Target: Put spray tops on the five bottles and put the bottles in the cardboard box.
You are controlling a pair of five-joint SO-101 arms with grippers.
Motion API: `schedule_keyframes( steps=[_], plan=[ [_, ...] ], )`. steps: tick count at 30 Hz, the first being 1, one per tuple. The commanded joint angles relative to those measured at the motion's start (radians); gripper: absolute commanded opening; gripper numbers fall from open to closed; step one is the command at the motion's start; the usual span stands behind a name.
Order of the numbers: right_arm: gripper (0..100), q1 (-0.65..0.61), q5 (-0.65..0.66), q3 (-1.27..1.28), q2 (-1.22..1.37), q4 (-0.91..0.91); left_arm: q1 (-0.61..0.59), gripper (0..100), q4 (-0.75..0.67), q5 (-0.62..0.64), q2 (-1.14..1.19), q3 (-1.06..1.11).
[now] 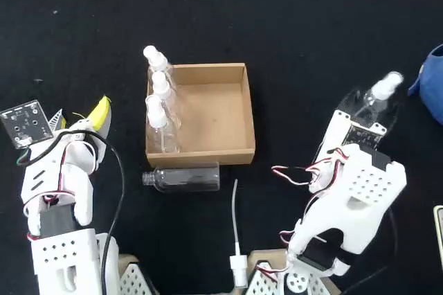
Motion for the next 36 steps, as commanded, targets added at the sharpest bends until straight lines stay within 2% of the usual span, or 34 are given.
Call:
schedule_keyframes(
  steps=[1,10,16,27,36],
  plan=[
    [29.9,-0.034,0.005,-0.001,0.002,0.02,0.008,18,-0.023,0.003,-0.012,-0.013],
    [27.9,-0.028,-0.029,-0.016,-0.008,0.044,0.004,18,-0.023,0.003,-0.012,-0.013],
    [27.9,-0.012,-0.037,0.061,-0.147,0.068,0.007,18,-0.023,0.003,-0.012,-0.013],
    [27.9,-0.008,-0.037,0.099,-0.475,0.539,0.004,18,-0.023,0.002,-0.012,-0.012],
    [27.9,-0.005,-0.037,0.097,-0.49,0.571,0.004,18,-0.023,0.0,-0.012,-0.012]
  ],
)
